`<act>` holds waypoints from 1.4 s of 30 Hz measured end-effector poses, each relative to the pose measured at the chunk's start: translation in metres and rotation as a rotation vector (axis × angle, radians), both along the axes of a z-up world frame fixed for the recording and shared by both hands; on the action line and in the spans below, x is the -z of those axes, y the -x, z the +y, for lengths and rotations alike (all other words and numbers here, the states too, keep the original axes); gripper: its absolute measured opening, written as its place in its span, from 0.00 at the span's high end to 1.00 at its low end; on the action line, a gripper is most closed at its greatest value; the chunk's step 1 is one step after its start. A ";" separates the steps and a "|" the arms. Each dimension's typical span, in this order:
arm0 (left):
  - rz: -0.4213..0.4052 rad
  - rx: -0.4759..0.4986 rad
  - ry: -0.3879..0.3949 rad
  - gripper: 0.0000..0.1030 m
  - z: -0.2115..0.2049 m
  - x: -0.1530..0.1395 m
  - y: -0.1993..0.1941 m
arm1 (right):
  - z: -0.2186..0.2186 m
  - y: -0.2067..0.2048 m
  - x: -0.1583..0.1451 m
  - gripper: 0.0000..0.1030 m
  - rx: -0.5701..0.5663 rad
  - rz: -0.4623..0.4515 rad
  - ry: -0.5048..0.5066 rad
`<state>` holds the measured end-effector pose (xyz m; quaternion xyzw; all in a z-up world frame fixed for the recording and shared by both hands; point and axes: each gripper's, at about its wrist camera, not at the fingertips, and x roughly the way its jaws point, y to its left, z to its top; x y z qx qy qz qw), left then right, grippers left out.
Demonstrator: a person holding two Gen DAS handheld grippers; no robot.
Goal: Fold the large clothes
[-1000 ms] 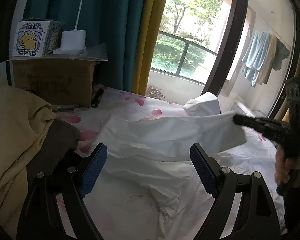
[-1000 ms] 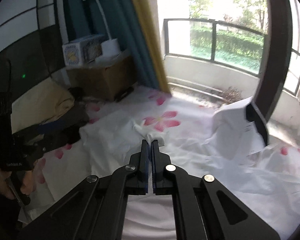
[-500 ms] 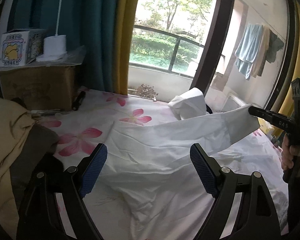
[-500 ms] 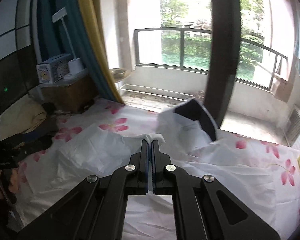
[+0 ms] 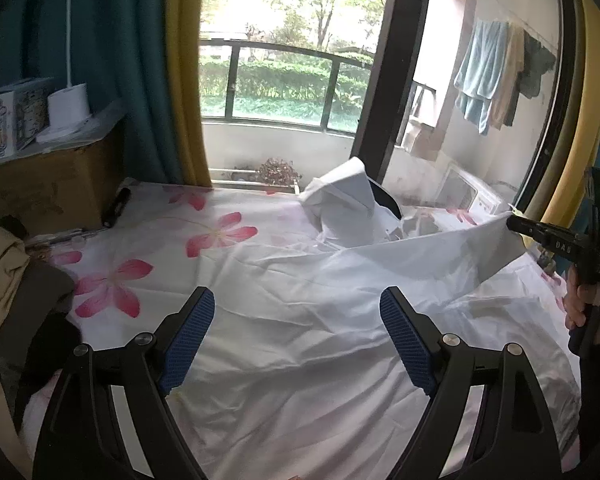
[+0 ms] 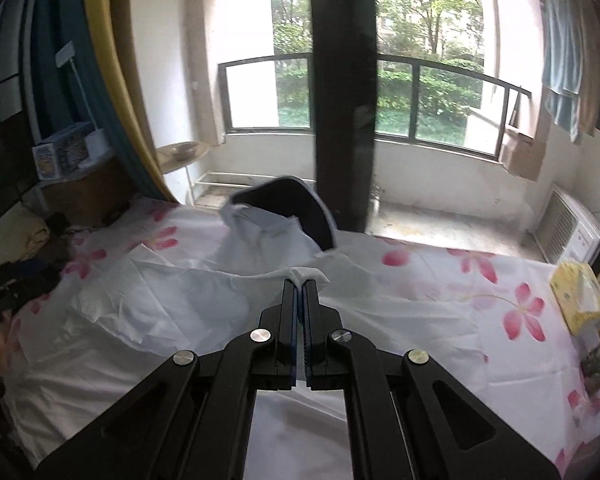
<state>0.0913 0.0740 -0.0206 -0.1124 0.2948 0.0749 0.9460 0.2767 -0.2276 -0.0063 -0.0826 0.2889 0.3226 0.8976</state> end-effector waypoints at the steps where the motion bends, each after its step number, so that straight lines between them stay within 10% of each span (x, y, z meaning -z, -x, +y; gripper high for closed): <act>1: 0.006 0.005 -0.001 0.15 -0.003 0.000 -0.003 | -0.006 -0.003 0.003 0.98 0.008 0.004 0.006; 32: 0.203 0.155 0.067 0.15 -0.011 0.068 -0.095 | -0.071 -0.075 0.075 0.97 0.148 0.163 0.112; 42: 0.191 0.245 0.035 0.15 -0.014 0.046 -0.128 | -0.073 -0.087 0.077 0.85 0.212 0.202 0.189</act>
